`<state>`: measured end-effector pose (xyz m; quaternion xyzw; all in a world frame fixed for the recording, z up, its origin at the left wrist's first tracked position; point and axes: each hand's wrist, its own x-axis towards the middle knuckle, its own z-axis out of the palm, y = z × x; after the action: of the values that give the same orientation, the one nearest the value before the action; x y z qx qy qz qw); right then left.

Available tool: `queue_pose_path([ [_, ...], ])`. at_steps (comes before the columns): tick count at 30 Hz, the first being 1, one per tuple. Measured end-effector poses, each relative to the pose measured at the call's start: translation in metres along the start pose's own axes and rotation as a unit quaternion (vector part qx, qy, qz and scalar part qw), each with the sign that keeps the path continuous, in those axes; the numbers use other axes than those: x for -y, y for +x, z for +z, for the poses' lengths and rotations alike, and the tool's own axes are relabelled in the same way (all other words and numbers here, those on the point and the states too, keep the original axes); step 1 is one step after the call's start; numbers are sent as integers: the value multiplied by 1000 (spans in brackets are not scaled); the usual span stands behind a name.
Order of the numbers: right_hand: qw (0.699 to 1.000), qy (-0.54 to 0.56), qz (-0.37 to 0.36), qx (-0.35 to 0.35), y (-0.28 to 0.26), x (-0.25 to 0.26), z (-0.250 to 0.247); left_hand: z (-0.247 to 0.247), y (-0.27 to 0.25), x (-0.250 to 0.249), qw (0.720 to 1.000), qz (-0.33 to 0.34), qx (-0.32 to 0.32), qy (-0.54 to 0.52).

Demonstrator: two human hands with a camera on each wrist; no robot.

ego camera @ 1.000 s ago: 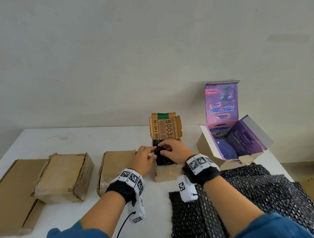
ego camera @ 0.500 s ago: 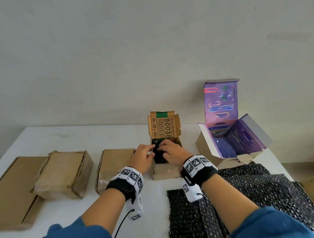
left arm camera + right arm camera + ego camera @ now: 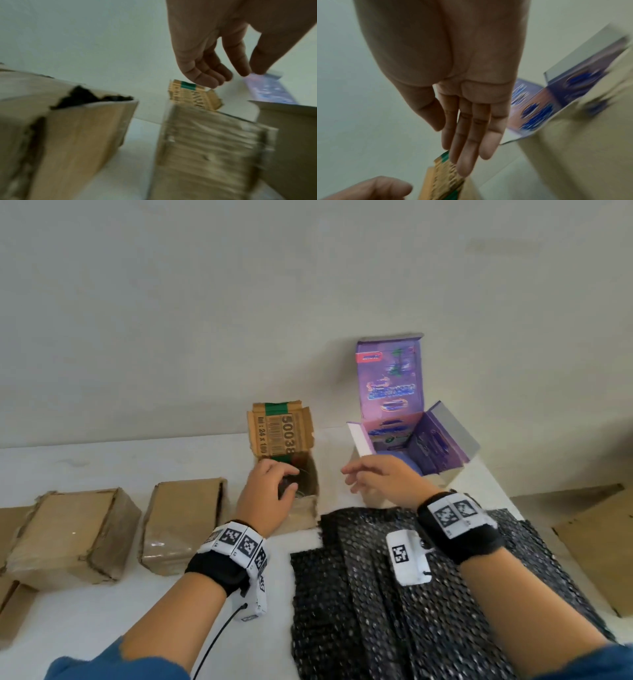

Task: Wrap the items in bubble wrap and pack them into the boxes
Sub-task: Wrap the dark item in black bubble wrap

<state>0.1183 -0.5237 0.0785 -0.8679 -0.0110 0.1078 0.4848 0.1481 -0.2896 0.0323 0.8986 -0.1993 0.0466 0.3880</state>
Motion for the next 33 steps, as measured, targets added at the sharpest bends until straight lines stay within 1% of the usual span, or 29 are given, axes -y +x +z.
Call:
queue_pose_path([
  [3,995,-75,68,13,-47,-36,-35,32,-17,-41,996,5,76,-36],
  [5,981,-150,121,39,-78,-68,-49,60,-31,-61,990,-8,136,-34],
  [7,957,-231,161,64,-102,-101,-56,90,-44,-75,979,-33,197,-33],
  [8,948,-254,180,73,-113,-115,-57,104,-51,-81,973,-48,224,-24],
  [9,940,-268,194,80,-122,-127,-57,117,-57,-86,967,-64,245,-13],
  [11,932,-284,207,86,-134,-148,-52,140,-69,-95,958,-107,267,3],
  [14,936,-280,202,70,-146,-170,-39,166,-82,-104,945,-173,274,33],
  [17,942,-280,181,45,-152,-177,-28,184,-90,-106,939,-237,244,56],
  [20,944,-286,162,13,-159,-174,-19,192,-92,-110,930,-304,203,31],
  [22,944,-298,144,-6,-165,-175,-13,192,-91,-114,923,-334,189,9],
  [24,947,-290,133,-28,-170,-174,-8,192,-90,-120,927,-332,177,-9],
  [26,955,-254,149,-33,-173,-169,-7,189,-88,-128,936,-309,169,-26],
  [28,957,-238,167,-3,-173,-162,-8,187,-85,-136,940,-293,161,-73],
  [30,961,-219,167,24,-172,-156,-9,185,-81,-145,936,-277,166,-141],
  [31,968,-190,161,28,-171,-154,-10,184,-79,-151,929,-274,172,-181],
  [32,977,-150,153,21,-170,-153,-11,183,-77,-158,914,-279,178,-233],
  [33,984,-104,145,-1,-168,-153,-13,182,-75,-166,889,-292,187,-299],
])
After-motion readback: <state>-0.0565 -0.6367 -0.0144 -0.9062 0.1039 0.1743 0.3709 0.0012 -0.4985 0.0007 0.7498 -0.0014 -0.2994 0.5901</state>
